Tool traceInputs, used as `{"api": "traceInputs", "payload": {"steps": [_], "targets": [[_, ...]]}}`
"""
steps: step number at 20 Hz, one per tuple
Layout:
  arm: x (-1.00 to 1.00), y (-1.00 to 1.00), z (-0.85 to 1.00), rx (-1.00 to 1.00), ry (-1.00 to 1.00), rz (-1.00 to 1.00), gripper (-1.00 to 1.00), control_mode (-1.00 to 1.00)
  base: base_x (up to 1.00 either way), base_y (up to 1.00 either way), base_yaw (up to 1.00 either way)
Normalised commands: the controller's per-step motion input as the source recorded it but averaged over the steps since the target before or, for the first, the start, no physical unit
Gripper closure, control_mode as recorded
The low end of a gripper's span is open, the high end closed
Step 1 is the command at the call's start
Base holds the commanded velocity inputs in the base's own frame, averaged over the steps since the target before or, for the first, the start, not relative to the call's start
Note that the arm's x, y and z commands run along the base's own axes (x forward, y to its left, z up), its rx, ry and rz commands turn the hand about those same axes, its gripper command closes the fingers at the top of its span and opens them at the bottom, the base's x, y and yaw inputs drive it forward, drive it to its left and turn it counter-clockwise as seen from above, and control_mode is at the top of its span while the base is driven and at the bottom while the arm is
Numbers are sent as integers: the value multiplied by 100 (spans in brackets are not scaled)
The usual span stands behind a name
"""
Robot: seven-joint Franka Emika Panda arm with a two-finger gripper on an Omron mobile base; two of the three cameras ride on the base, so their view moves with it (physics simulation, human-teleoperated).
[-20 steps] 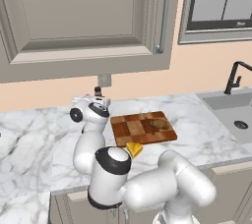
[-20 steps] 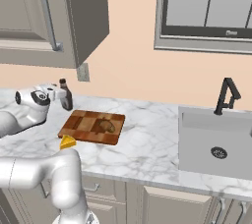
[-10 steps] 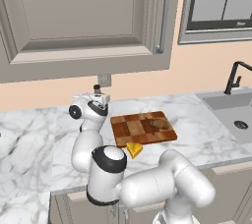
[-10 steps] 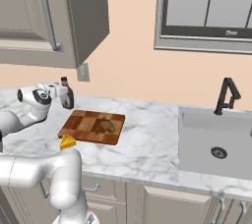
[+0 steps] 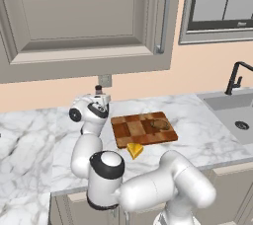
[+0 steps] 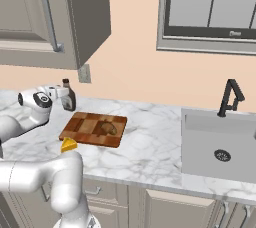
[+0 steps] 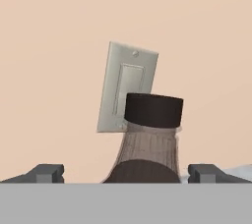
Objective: Retrieve the reheated potato from the microwave, then place the potato, cheese, and condiment on the cutting board.
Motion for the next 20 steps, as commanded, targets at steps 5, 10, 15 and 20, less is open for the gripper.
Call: {"api": "traceInputs", "payload": {"steps": [5, 10, 15, 20], "targets": [[-1, -3, 0, -5, 0, -1, -100, -100, 0, 0, 0], [-2, -4, 0, -2, 0, -3, -100, -100, 0, 0, 0], [-5, -2, 0, 0, 0, -6, -100, -100, 0, 0, 0], [-10, -2, 0, 0, 0, -9, -100, -100, 0, 0, 0]]}}
